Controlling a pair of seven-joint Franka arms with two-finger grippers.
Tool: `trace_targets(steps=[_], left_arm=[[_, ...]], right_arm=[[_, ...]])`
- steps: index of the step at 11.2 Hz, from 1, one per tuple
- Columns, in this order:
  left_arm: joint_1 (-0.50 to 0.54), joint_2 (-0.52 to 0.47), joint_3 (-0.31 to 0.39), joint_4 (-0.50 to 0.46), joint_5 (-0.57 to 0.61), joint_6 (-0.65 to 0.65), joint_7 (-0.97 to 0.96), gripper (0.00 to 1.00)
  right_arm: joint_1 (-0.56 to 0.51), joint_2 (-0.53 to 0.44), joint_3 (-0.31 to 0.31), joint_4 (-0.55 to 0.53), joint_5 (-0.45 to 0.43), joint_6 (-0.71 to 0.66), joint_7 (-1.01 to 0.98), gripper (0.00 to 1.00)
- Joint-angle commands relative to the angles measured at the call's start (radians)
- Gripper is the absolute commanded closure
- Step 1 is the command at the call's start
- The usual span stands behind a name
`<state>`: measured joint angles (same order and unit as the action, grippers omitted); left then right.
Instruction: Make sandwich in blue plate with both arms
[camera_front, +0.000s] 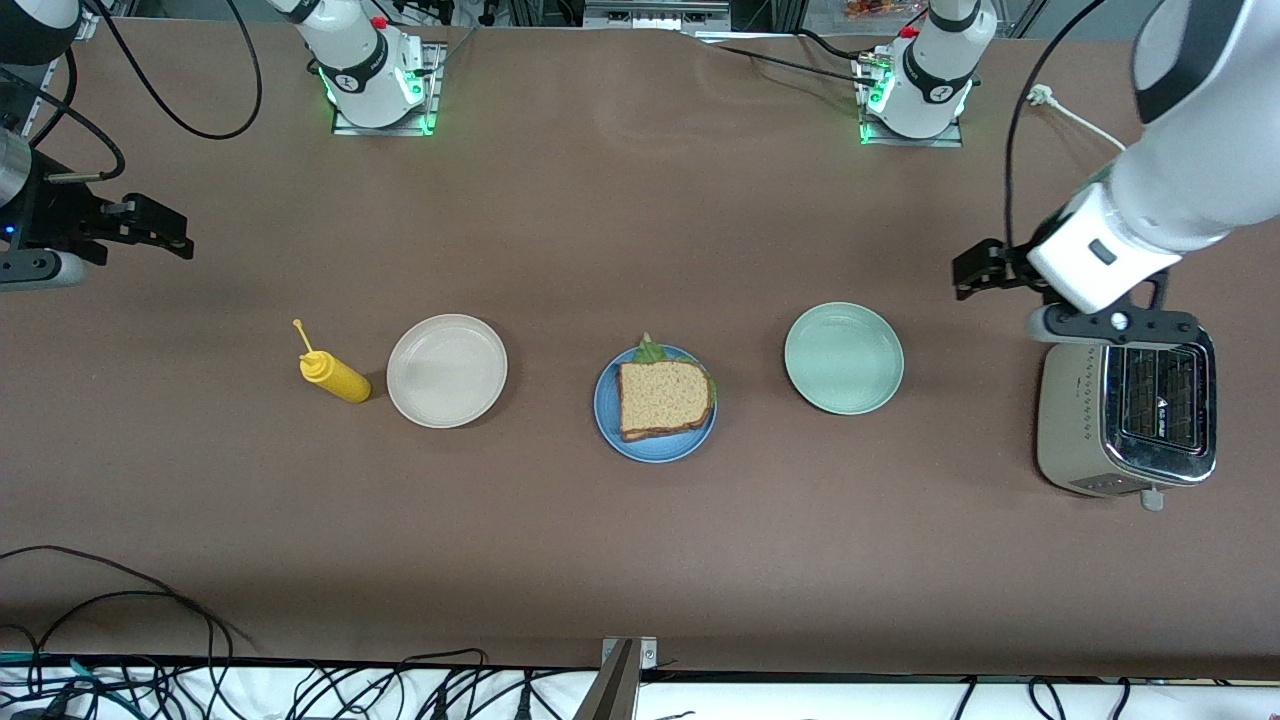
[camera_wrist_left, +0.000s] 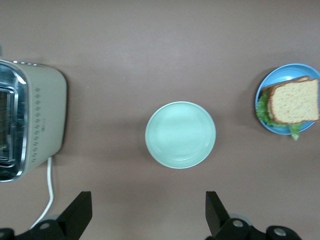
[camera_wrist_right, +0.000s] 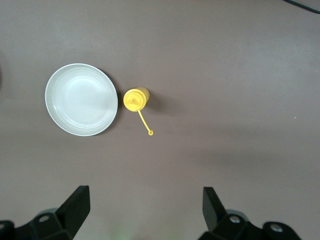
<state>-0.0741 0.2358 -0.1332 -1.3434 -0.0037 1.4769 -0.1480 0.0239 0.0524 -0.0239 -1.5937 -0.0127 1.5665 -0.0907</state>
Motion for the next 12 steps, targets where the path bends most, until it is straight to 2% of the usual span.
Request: trace_targets(steps=[1, 7, 8, 10, 11, 12], left_arm=[[0.0, -0.061, 0.055, -0.066, 0.021, -0.007, 0.115, 0.0], [0.057, -0.119, 0.087, -0.163, 0.01, 0.002, 0.225, 0.0], [0.06, -0.145, 0.092, -0.196, 0.011, 0.006, 0.225, 0.0], [0.062, -0.263, 0.092, -0.372, 0.017, 0.11, 0.226, 0.0], [0.063, -0.298, 0.098, -0.426, 0.016, 0.135, 0.246, 0.0], [0.063, -0.302, 0.122, -0.43, 0.017, 0.134, 0.269, 0.0]], right_arm=[[-0.001, 0.009, 0.005, 0.029, -0.018, -0.016, -0.017, 0.0], [-0.002, 0.009, 0.004, 0.031, -0.02, -0.016, -0.017, 0.0], [-0.002, 0.009, 0.004, 0.031, -0.02, -0.016, -0.017, 0.0], [-0.002, 0.009, 0.004, 0.031, -0.021, -0.016, -0.015, 0.0], [-0.002, 0.009, 0.004, 0.031, -0.021, -0.016, -0.017, 0.0], [-0.004, 0.009, 0.001, 0.031, -0.023, -0.013, -0.017, 0.0]])
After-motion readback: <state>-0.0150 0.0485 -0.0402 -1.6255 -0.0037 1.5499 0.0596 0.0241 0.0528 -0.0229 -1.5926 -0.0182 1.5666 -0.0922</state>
